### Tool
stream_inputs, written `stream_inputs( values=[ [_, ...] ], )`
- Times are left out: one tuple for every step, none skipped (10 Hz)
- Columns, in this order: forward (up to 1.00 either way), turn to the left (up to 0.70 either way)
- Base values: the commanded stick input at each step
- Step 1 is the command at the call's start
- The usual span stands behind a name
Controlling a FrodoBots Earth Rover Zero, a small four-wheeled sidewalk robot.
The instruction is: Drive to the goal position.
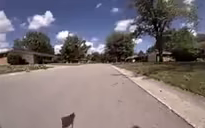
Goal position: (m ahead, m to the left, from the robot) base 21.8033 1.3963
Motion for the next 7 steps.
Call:
stream_inputs(
  values=[
    [0.85, 0.0],
    [0.85, 0.0],
    [0.85, 0.0],
    [0.85, 0.0],
    [0.85, 0.0],
    [0.85, 0.0],
    [0.85, 0.0]
  ],
)
